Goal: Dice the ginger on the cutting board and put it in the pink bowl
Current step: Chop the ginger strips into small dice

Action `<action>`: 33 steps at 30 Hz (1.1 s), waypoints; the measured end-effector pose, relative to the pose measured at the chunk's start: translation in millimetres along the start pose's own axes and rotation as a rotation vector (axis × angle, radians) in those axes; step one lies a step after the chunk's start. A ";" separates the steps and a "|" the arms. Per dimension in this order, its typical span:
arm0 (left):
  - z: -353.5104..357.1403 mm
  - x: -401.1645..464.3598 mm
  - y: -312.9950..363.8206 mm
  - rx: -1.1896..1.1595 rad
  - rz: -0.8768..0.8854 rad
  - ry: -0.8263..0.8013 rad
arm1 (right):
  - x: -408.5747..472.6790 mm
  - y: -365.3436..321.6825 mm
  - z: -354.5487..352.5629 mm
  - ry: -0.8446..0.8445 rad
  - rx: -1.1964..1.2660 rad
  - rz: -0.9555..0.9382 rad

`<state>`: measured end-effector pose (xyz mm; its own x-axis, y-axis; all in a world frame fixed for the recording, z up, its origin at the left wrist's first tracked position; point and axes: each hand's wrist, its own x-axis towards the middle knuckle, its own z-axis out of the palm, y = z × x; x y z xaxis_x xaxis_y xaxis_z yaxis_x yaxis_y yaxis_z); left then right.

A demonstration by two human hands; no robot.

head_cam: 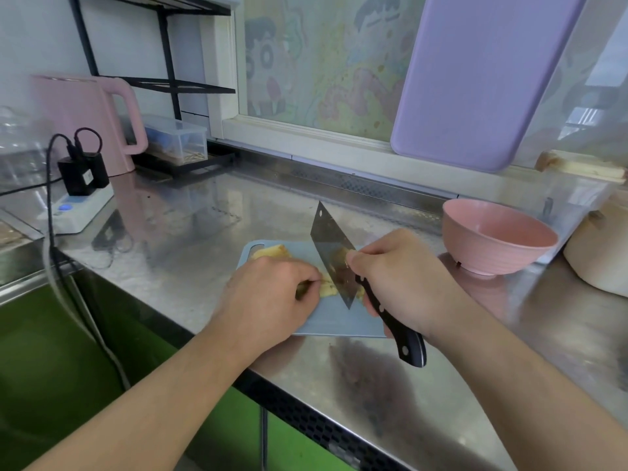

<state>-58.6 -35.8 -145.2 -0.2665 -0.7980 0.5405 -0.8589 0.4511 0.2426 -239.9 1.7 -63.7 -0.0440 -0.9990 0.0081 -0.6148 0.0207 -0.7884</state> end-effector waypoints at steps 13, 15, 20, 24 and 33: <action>2.4 1.6 -1.3 0.012 0.002 -0.002 | -3.7 -2.7 1.6 -0.021 -0.022 -0.008; 1.8 1.4 -0.4 0.012 0.007 0.006 | -3.6 -3.3 3.3 -0.023 -0.043 -0.004; 2.7 1.6 0.3 0.011 0.008 0.017 | -6.2 -8.8 5.4 -0.048 -0.227 -0.048; 2.4 2.9 -0.7 0.000 0.007 0.015 | -7.0 -14.0 9.6 -0.056 -0.319 -0.082; 2.1 1.4 -2.8 -0.057 0.005 0.022 | 2.9 4.5 16.4 0.012 -0.117 -0.007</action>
<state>-57.4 -39.0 -146.8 -0.2605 -0.7873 0.5588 -0.8309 0.4775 0.2855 -229.9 -1.8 -77.3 -0.0487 -0.9986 0.0214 -0.7025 0.0190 -0.7114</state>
